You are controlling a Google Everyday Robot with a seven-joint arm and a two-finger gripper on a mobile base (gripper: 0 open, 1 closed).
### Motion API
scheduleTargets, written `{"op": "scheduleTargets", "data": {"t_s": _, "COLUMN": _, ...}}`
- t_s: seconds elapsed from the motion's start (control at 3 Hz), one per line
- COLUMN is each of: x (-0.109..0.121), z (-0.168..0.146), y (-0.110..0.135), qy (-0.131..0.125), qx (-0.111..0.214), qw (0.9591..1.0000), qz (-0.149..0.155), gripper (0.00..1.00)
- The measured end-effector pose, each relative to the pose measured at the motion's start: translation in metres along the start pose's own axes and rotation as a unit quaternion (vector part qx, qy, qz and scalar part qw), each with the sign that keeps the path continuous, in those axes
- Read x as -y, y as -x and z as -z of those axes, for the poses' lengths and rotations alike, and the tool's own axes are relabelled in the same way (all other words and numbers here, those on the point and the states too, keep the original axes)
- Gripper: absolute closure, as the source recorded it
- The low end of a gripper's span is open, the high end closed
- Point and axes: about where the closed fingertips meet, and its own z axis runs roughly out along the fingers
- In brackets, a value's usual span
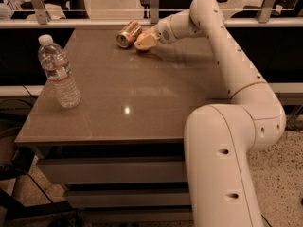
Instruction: Move orange near orange can
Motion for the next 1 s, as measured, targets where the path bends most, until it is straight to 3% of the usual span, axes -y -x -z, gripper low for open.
{"op": "scheduleTargets", "data": {"t_s": 0.67, "x": 0.001, "z": -0.002, "y": -0.0023, "qy": 0.005, "qx": 0.003, "qw": 1.0, "qz": -0.007, "gripper": 0.15}}
{"op": "scheduleTargets", "data": {"t_s": 1.0, "x": 0.0, "z": -0.0009, "y": -0.0006, "qy": 0.009, "qx": 0.007, "qw": 0.9999, "qz": -0.008, "gripper": 0.0}}
